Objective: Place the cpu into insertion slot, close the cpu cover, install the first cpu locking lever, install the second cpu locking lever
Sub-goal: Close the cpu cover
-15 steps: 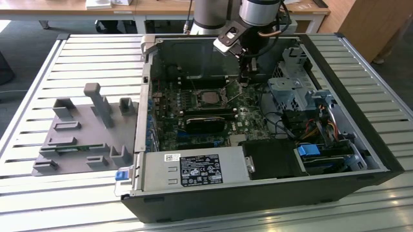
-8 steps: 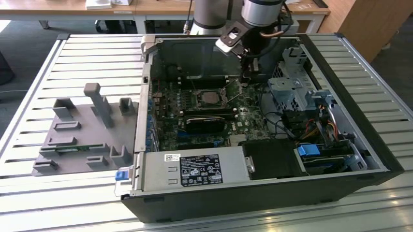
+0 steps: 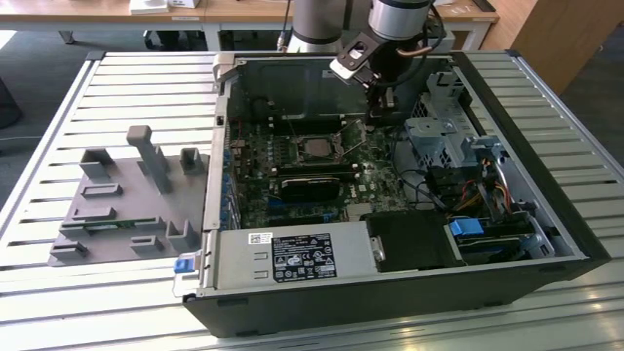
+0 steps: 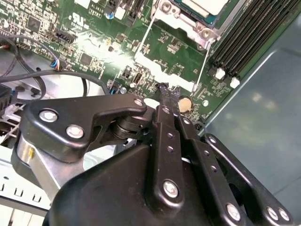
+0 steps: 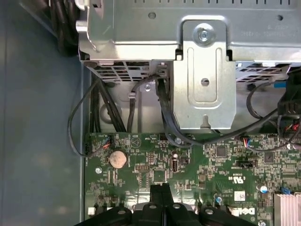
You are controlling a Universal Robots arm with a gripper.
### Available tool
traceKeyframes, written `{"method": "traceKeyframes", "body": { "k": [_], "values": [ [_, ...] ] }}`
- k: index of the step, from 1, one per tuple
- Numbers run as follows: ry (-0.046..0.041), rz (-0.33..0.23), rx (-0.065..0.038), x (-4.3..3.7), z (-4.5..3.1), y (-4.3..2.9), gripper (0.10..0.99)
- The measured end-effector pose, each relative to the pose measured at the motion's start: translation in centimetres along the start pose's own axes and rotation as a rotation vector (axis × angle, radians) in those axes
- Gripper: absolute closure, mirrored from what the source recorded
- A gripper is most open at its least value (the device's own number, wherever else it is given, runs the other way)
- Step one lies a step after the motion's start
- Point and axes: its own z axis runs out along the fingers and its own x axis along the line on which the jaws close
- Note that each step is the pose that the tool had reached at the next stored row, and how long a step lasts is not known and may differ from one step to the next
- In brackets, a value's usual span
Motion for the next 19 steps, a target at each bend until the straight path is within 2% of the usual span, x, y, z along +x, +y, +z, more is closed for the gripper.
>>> {"method": "traceKeyframes", "body": {
  "k": [5, 12, 19],
  "values": [
    [-0.0016, -0.005, 0.009, 0.05, 0.16, 0.75, 0.969],
    [-0.0014, -0.029, 0.015, 0.08, 0.76, 1.1, 0.969],
    [-0.0015, -0.03, 0.016, 0.07, 1.17, 1.04, 0.969]
  ]
}}
